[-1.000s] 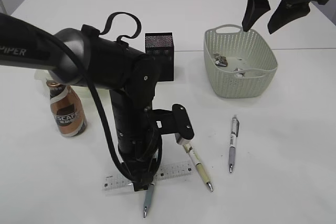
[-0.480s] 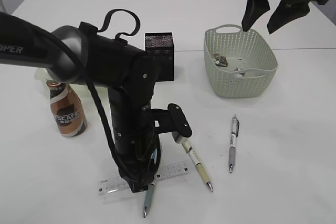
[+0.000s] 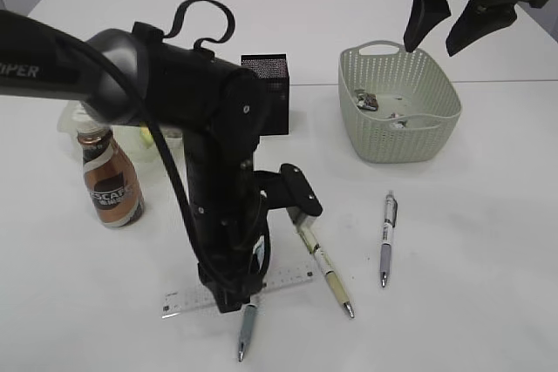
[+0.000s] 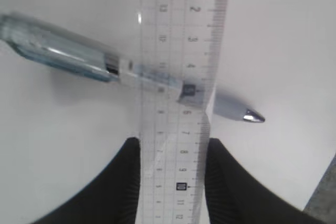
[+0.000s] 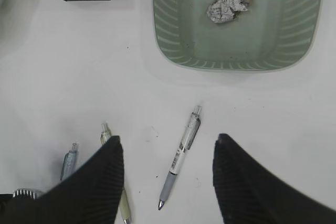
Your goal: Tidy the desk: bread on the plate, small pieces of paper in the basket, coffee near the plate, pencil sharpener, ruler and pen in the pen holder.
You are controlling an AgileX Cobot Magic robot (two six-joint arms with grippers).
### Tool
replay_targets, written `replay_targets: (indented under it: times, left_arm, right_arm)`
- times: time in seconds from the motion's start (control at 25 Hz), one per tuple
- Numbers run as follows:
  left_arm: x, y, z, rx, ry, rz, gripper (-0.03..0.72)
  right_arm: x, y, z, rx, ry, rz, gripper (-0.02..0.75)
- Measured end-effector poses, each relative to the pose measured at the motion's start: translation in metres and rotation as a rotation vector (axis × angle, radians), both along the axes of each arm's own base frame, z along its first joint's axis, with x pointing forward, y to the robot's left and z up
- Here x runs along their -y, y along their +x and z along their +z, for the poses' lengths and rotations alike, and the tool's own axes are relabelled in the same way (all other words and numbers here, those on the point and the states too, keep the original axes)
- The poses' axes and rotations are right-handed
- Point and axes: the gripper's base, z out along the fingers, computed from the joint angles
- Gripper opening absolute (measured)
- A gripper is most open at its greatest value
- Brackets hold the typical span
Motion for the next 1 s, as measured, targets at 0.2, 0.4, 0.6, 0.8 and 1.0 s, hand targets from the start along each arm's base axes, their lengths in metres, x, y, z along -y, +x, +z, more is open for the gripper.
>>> replay_targets:
  times: [0.2,0.4,0.6,0.8,1.0]
  left_arm:
    - [0.016,0.014,0.029,0.045,-0.068,0.016,0.257]
    - [0.028,0.024,0.060,0.071,-0.124,0.063,0.257]
    - [0.038,0.034,0.085,0.126,-0.181,0.174,0.257]
    - [0.041,0.038,0.097,0.146,-0.203,0.280,0.257]
    - [0.039,0.044,0.105,0.207,-0.186,0.291,0.257]
  right_arm:
    - [0.000,0.000,0.000,0.000,0.000,0.000,0.402]
    - [0.000,0.000,0.000,0.000,0.000,0.000,0.402]
    - [0.000,0.000,0.000,0.000,0.000,0.000,0.402]
    - [0.000,0.000,0.000,0.000,0.000,0.000,0.402]
    - [0.000,0.000,0.000,0.000,0.001,-0.002,0.402]
